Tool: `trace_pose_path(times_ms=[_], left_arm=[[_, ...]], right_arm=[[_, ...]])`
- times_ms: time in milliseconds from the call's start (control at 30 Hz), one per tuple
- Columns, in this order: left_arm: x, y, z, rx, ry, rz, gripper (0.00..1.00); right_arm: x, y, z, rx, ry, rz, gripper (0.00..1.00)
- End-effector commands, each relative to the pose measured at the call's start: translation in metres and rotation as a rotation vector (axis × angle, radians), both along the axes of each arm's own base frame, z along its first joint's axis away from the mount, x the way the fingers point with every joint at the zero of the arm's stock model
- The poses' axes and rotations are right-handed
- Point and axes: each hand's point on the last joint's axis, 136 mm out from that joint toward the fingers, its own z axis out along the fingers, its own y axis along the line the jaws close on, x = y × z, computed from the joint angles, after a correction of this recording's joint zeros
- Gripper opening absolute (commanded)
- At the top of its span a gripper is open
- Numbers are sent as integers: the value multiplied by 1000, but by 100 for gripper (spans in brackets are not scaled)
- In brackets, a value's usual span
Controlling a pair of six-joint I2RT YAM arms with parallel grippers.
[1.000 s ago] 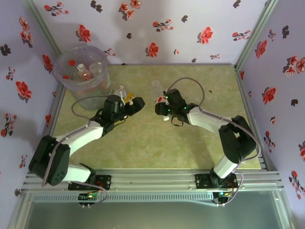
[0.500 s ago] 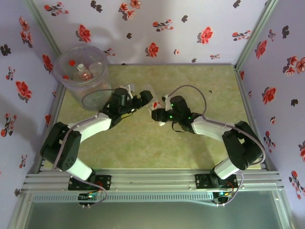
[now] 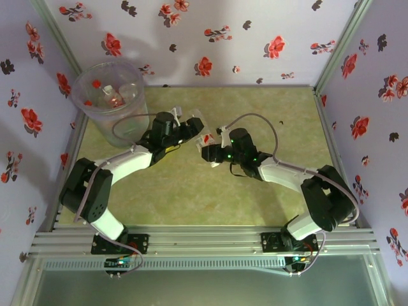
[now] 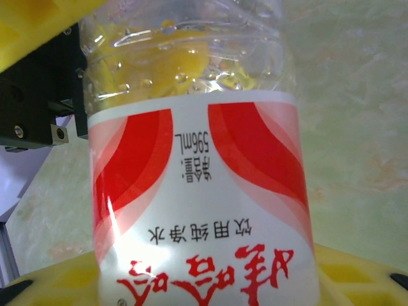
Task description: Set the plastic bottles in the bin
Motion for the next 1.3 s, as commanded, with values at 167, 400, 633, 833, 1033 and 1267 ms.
trace_pose_path(times_ms=[167, 400, 633, 833, 1033, 1267], left_arm=[[10, -6, 24, -14, -67, -5, 60], [15, -2, 34, 0, -85, 2, 59], [25, 7, 66, 163, -173, -11, 58], [44, 31, 131, 258, -300, 7, 53], [59, 76, 229, 330, -466, 83, 50], [65, 180, 323, 427, -612, 346, 34]], right_arm=[[-6, -3, 1, -13, -11, 7, 80], [-3, -28, 19, -27, -55, -57, 99], [19, -113, 43, -44, -29, -399, 99], [14, -170, 44, -45, -49, -584, 99], [3, -182, 19, -78, -4, -597, 99], [2, -182, 6, -123, 5, -573, 99]])
